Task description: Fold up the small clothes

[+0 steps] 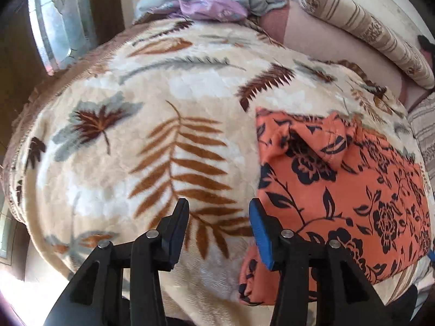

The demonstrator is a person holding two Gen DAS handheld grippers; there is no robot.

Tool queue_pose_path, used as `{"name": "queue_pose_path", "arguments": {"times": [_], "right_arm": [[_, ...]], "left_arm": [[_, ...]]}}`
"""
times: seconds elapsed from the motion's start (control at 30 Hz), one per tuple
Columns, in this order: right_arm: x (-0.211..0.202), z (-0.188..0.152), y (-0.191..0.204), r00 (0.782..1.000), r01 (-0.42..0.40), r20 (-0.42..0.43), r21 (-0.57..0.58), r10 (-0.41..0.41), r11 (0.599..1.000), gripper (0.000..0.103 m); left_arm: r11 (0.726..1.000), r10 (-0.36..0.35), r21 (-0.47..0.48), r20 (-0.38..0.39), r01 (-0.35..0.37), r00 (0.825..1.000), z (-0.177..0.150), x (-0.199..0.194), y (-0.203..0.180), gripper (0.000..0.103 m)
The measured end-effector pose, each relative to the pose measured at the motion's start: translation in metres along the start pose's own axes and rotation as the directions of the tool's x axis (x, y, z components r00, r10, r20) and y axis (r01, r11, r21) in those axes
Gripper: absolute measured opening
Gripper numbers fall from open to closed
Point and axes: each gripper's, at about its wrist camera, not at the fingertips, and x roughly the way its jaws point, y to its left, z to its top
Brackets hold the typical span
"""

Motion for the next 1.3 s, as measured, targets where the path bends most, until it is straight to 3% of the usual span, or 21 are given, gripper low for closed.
{"name": "queue_pose_path", "arguments": {"times": [0.1, 0.2, 0.33, 0.43, 0.47, 0.5, 0.53, 0.57, 0.6, 0.63, 0.67, 0.7, 0.8, 0.87, 1.0, 1.07, 1.13, 1.17, 1.2, 1.23, 1.3], "right_arm": [[-0.023, -0.001, -0.002, 0.998, 0.006, 0.068, -0.003, -0.006, 1.000, 0.083], [-0.032, 0.007, 0.016, 0.991, -0.049, 0.128, -0.005, 0.049, 0.999, 0.083], [-0.028, 0.011, 0.046, 0.987, -0.081, 0.134, -0.080, 0.091, 0.994, 0.083], [-0.019, 0.011, 0.061, 0.988, -0.099, 0.106, -0.105, 0.110, 0.990, 0.083], [-0.015, 0.009, 0.063, 0.989, -0.104, 0.098, -0.107, 0.114, 0.989, 0.083], [-0.013, 0.008, 0.064, 0.989, -0.104, 0.093, -0.108, 0.114, 0.989, 0.083], [-0.011, 0.007, 0.064, 0.990, -0.100, 0.089, -0.105, 0.109, 0.989, 0.083], [-0.010, 0.005, 0.063, 0.990, -0.099, 0.087, -0.098, 0.107, 0.990, 0.083], [-0.010, 0.004, 0.062, 0.990, -0.105, 0.090, -0.088, 0.113, 0.991, 0.083], [-0.013, 0.002, 0.060, 0.988, -0.111, 0.099, -0.079, 0.118, 0.991, 0.083], [-0.018, 0.000, 0.058, 0.986, -0.115, 0.111, -0.071, 0.122, 0.991, 0.083], [-0.022, -0.003, 0.056, 0.985, -0.117, 0.118, -0.066, 0.125, 0.991, 0.083], [-0.027, -0.013, 0.052, 0.986, -0.107, 0.123, -0.063, 0.114, 0.992, 0.083], [-0.022, -0.017, 0.055, 0.986, -0.118, 0.114, -0.058, 0.124, 0.991, 0.083], [-0.012, -0.019, 0.088, 0.972, -0.202, 0.106, -0.091, 0.211, 0.975, 0.083], [-0.005, -0.021, 0.109, 0.957, -0.257, 0.099, -0.139, 0.271, 0.956, 0.087], [0.017, -0.025, 0.120, 0.954, -0.280, 0.064, -0.166, 0.294, 0.946, 0.092], [0.036, -0.028, 0.118, 0.968, -0.243, 0.025, -0.136, 0.249, 0.960, 0.092], [0.056, -0.032, 0.110, 0.983, -0.184, -0.035, -0.064, 0.182, 0.981, 0.092], [0.063, -0.038, 0.102, 0.981, -0.187, -0.059, 0.006, 0.187, 0.982, 0.092], [0.046, -0.048, 0.099, 0.971, -0.239, -0.002, 0.004, 0.239, 0.971, 0.092]], "left_arm": [[1.000, 0.004, 0.029, 0.054, -0.006, 0.999, 0.009, -0.015, -0.009, 0.048], [0.981, -0.037, 0.192, 0.058, 0.026, 0.998, 0.008, -0.018, -0.043, 0.048], [0.893, -0.031, 0.449, 0.009, 0.024, 0.999, 0.001, -0.010, -0.096, 0.048], [0.834, -0.003, 0.552, -0.005, 0.005, 1.000, 0.021, 0.006, -0.120, 0.048], [0.830, 0.001, 0.558, -0.001, -0.001, 1.000, 0.035, 0.014, -0.123, 0.050], [0.850, 0.024, 0.527, 0.009, -0.025, 1.000, 0.056, 0.025, -0.119, 0.051], [0.896, 0.070, 0.440, 0.008, -0.067, 0.997, 0.078, 0.037, -0.107, 0.051], [0.955, 0.115, 0.277, -0.026, -0.103, 0.993, 0.102, 0.047, -0.081, 0.051], [0.990, 0.116, 0.090, -0.067, -0.110, 0.991, 0.120, 0.054, -0.053, 0.051], [0.991, 0.095, -0.087, -0.093, -0.104, 0.991, 0.128, 0.056, -0.025, 0.050], [0.972, 0.055, -0.223, -0.087, -0.073, 0.995, 0.129, 0.052, -0.003, 0.048], [0.959, 0.013, -0.284, -0.052, -0.027, 0.999, 0.126, 0.044, 0.009, 0.048], [0.982, 0.001, -0.188, 0.044, 0.007, 0.999, 0.105, 0.011, 0.007, 0.050], [0.992, -0.005, -0.122, 0.089, 0.016, 0.996, 0.080, -0.013, -0.004, 0.059], [0.996, -0.088, -0.009, 0.146, 0.091, 0.985, 0.030, -0.050, -0.040, 0.069], [0.995, -0.049, 0.091, 0.149, 0.036, 0.988, 0.010, -0.050, -0.064, 0.079], [0.982, 0.040, 0.184, 0.067, -0.052, 0.997, -0.007, -0.025, -0.082, 0.079], [0.971, 0.089, 0.223, -0.020, -0.082, 0.996, -0.014, -0.009, -0.087, 0.079], [0.972, 0.089, 0.225, -0.048, -0.076, 0.995, -0.019, -0.005, -0.086, 0.079], [0.976, 0.076, 0.205, -0.011, -0.072, 0.997, -0.021, -0.016, -0.085, 0.079], [0.976, 0.051, 0.205, 0.079, -0.066, 0.996, -0.023, -0.043, -0.084, 0.079]]}}
